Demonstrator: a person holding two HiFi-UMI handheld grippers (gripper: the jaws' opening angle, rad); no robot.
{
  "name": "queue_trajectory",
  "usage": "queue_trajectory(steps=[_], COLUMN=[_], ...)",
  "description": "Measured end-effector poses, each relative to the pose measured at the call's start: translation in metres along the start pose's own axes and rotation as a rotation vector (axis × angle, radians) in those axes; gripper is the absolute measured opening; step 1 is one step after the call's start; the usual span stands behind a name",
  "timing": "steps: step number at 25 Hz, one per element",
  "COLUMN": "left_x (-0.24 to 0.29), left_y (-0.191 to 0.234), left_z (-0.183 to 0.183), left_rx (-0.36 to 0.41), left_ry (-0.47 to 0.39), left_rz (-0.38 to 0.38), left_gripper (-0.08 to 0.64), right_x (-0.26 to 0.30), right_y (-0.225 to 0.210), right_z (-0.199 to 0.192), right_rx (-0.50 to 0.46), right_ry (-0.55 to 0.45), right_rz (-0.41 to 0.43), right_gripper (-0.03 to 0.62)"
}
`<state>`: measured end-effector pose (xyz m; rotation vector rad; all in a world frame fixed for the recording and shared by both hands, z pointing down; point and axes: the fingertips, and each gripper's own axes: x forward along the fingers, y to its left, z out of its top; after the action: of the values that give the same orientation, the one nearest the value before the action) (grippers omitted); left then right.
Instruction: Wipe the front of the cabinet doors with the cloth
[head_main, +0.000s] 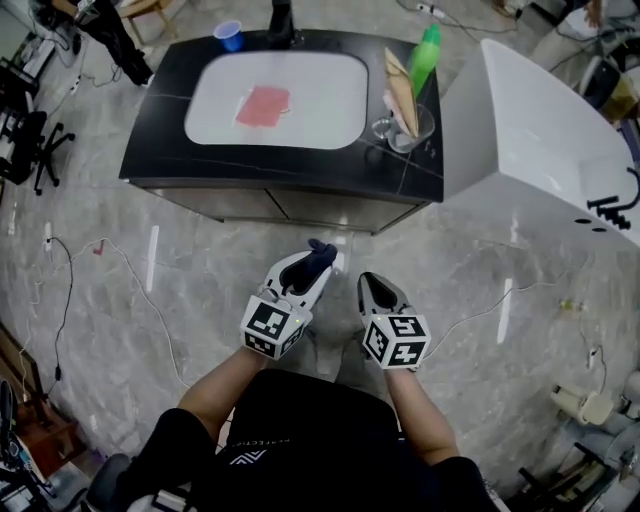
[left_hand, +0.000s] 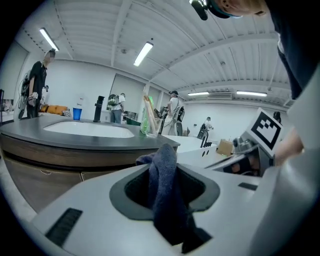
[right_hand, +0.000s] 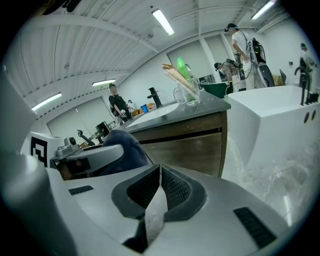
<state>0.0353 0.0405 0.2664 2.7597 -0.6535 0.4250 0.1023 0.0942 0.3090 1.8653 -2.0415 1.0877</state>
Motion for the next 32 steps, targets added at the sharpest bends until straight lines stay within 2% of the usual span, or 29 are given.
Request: queue_trajectory(steps=[8,12,17,22,32], left_x=[-0.045,-0.054,-0.060,-0.066,-0.073], left_y=[0.003,0.004,-0.005,-0.014,-0.018], left_z=[0.029,0.048,0.067,0.072,0.066], left_rx=[0.013,0.009,0.002,0.006,-0.014], left_ry=[-0.022,-0.054,-0.091,-0.097,-0.091], left_rz=[0.015,0.027,0.005,-0.018,-0.009], left_gripper=[0.129,0.129,0.130,0.129,0.129], right_x=[-0.035,-0.048,-0.057,-0.065,-0.070], right_y=[0.001,0.008,0.020,0.035,0.046], right_z=[0.024,0.034,0.038,0.050,0.050], right_rx=[-0.034,-0.046,-0.050,-0.075,-0.072], right_ry=[-0.040,-0.070,-0.086,-0.118,-0.128], right_rz=[-0.018,-0.010,0.019,0.054,0.074], right_gripper=[0.038,0.038,0.038,0.037,0.035])
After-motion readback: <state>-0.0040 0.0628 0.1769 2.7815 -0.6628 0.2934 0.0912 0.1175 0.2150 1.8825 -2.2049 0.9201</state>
